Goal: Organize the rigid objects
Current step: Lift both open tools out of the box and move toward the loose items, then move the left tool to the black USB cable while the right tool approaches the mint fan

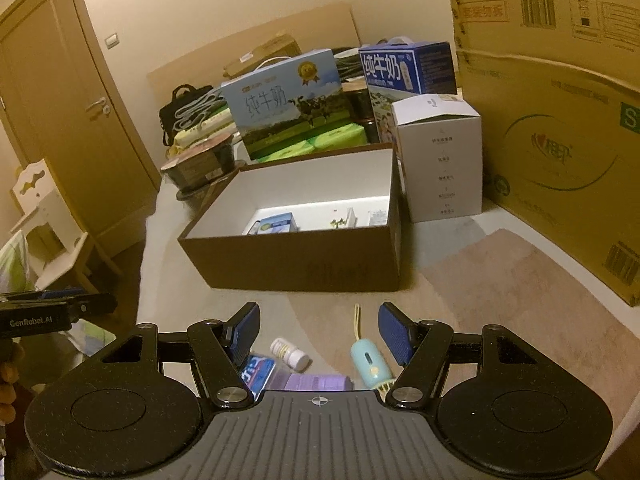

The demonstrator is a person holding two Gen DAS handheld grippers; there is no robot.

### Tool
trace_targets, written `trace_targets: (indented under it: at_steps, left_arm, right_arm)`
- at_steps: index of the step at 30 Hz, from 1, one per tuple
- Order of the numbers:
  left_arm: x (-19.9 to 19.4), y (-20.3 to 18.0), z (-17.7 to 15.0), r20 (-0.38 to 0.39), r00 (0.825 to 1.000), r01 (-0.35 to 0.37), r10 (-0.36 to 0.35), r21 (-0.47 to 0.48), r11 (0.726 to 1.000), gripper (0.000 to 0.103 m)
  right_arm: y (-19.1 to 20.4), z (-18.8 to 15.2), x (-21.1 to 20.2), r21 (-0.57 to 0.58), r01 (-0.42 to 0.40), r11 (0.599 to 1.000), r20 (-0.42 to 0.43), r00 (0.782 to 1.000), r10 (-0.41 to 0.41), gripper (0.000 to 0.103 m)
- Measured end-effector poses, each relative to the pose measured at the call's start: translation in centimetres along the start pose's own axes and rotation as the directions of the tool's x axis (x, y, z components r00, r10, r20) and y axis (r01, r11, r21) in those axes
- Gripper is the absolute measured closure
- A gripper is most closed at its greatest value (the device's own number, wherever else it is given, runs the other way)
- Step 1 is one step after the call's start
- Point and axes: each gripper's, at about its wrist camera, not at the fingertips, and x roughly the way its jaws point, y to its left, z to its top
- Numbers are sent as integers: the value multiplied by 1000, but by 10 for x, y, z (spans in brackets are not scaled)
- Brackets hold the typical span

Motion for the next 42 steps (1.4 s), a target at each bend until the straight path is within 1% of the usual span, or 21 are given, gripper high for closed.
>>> trace_targets:
  at_steps: [8,18,21,30,42]
  left_arm:
    - [-12,-7,-21,-2,1000,-2,2,-11,1000,41]
    - [-19,-18,-41,-13,1000,27,-28,-30,999,41]
    - [-18,-21,-48,-19,1000,24,-25,-22,999,41]
    - [-15,-25,-69,-57,998,29,-31,-28,999,41]
    - [-6,-30,-87,-103,994,38,-41,-31,999,41]
  right_arm:
    - [4,-16,-11,4,-5,1000,-11,1000,5,37]
    - [6,-34,-17,8,-2,1000,-35,999,2,37]
    - [6,-40,-17,5,2,1000,-47,999,-1,37]
    - [5,-55,-17,15,5,1000,-74,997,-3,37]
    - [0,-71,-10,29,15,999,-121,993,-12,37]
